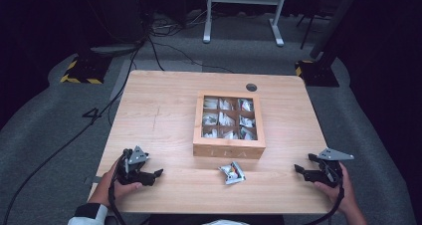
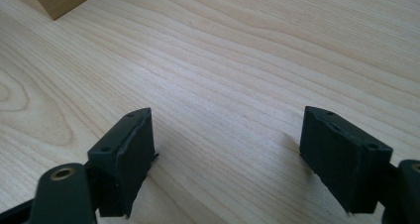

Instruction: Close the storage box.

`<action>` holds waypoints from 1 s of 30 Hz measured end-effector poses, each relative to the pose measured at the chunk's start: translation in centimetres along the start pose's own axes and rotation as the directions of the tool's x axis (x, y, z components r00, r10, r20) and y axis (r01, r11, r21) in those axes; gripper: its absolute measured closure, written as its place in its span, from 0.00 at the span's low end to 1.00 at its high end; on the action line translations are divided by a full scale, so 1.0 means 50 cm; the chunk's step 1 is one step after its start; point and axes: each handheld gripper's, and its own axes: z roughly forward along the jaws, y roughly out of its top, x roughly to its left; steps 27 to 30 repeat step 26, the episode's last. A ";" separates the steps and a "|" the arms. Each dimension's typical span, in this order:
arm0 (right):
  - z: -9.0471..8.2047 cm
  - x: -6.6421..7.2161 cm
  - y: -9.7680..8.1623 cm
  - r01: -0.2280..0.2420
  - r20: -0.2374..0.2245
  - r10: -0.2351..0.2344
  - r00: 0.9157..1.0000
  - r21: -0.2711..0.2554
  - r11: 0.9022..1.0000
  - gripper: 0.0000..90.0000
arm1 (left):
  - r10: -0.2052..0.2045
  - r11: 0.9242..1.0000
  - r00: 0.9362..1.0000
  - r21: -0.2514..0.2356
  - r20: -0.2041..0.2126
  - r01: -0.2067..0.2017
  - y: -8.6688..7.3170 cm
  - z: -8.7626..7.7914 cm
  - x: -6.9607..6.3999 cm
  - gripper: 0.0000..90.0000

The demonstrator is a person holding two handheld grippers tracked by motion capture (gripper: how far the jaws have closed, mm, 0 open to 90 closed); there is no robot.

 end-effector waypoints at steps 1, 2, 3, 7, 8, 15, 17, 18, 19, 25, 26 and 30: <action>0.000 0.000 0.000 0.000 0.000 0.000 1.000 0.000 1.000 0.24 | 0.000 1.000 1.000 0.000 0.000 0.000 0.000 0.000 0.000 0.19; 0.000 0.000 0.000 0.001 -0.001 -0.001 1.000 0.000 1.000 0.24 | 0.000 1.000 1.000 0.000 0.000 0.000 0.000 0.000 0.000 0.19; 0.000 0.000 0.000 0.001 -0.001 -0.001 1.000 0.000 1.000 0.24 | 0.000 1.000 1.000 0.000 0.000 0.000 0.000 0.000 0.000 0.19; 0.000 0.000 0.000 0.000 0.000 0.000 1.000 0.000 1.000 0.24 | 0.000 1.000 1.000 0.000 0.000 0.000 0.000 0.000 0.000 0.19; 0.000 0.000 0.000 0.000 0.000 0.000 1.000 0.000 1.000 0.24 | 0.000 1.000 1.000 0.000 0.001 0.000 0.000 0.000 0.000 0.19; 0.000 0.000 0.000 0.000 0.000 0.000 1.000 0.000 1.000 0.24 | -0.004 1.000 1.000 0.000 0.002 0.004 0.000 0.000 0.000 0.19; 0.000 0.000 0.000 0.000 0.000 0.000 1.000 0.000 1.000 0.24 | -0.004 1.000 1.000 0.000 0.002 0.004 0.000 0.000 0.000 0.19; 0.000 0.000 0.000 0.000 0.000 0.000 1.000 0.000 1.000 0.24 | -0.004 1.000 1.000 0.000 0.002 0.004 0.000 0.000 0.000 0.19; 0.000 0.000 0.000 0.000 0.000 0.000 1.000 0.000 1.000 0.24 | -0.004 1.000 1.000 0.000 0.002 0.004 0.000 0.000 0.000 0.19; 0.000 0.000 0.000 0.000 0.000 0.000 1.000 0.000 1.000 0.24 | -0.002 1.000 1.000 0.000 0.004 0.002 0.000 0.000 0.000 0.19; 0.000 0.000 0.000 0.000 0.000 0.000 1.000 0.000 1.000 0.24 | -0.003 1.000 1.000 0.000 0.004 0.003 0.000 0.001 0.000 0.19; 0.000 0.000 0.000 0.000 0.000 0.000 1.000 0.000 1.000 0.24 | -0.003 1.000 1.000 0.000 0.004 0.003 0.000 0.001 0.000 0.19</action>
